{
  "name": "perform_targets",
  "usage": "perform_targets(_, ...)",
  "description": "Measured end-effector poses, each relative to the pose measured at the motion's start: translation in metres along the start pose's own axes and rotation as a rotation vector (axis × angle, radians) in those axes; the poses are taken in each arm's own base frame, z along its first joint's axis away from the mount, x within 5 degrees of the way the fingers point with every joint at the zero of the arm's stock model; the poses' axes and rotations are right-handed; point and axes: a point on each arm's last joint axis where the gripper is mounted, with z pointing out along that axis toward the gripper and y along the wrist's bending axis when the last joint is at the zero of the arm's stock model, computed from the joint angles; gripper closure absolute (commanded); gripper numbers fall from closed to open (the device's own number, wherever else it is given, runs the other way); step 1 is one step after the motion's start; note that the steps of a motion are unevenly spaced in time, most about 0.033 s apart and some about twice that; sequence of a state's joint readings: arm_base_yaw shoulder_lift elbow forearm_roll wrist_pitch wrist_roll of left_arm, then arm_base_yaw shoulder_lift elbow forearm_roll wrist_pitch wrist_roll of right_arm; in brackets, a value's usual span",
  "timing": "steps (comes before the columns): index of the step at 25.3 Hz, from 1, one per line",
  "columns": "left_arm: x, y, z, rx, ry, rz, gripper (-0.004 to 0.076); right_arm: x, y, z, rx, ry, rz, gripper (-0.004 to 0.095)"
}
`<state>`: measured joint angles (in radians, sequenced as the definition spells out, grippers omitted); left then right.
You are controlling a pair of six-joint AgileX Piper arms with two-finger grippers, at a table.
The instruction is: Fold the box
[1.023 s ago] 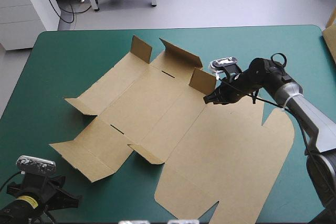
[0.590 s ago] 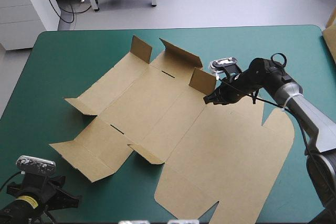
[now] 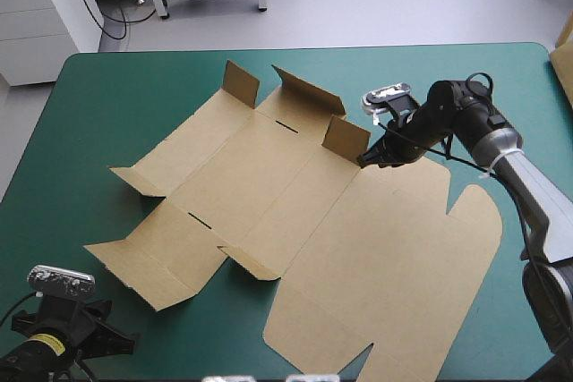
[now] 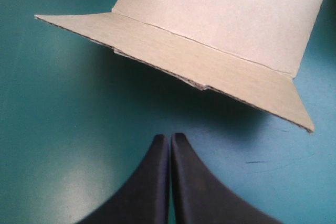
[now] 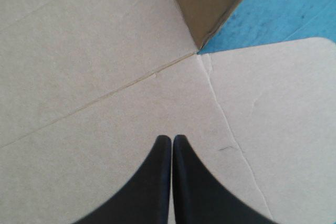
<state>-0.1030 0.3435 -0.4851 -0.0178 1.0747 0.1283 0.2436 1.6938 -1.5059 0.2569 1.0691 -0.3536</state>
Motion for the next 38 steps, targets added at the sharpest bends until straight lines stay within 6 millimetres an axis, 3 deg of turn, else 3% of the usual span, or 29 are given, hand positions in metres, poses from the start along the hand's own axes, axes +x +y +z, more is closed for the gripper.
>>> perform_targets(6,0.0,0.0,0.0,0.0,0.0,0.0,0.0731,-0.045,0.0,-0.082,0.139,-0.185,-0.014,0.091)
perform_targets(9,0.0,0.0,0.0,0.0,0.0,0.0,0.0731,-0.057,-0.001,-0.1,0.157,-0.254,-0.01,0.091)
perform_targets(18,0.0,0.0,0.0,0.0,0.0,0.0,0.0731,-0.057,-0.008,-0.095,0.159,-0.236,0.015,0.0885)
perform_targets(21,0.0,0.0,0.0,0.0,0.0,0.0,0.0731,-0.057,-0.008,-0.095,0.158,-0.237,0.024,0.0784)
perform_targets(30,0.0,0.0,0.0,0.0,0.0,0.0,0.0731,-0.057,-0.008,-0.095,0.152,-0.241,0.073,0.0258)
perform_targets(38,0.0,0.0,0.0,0.0,0.0,0.0,0.0731,-0.058,-0.007,-0.095,0.151,-0.241,0.076,0.0238)
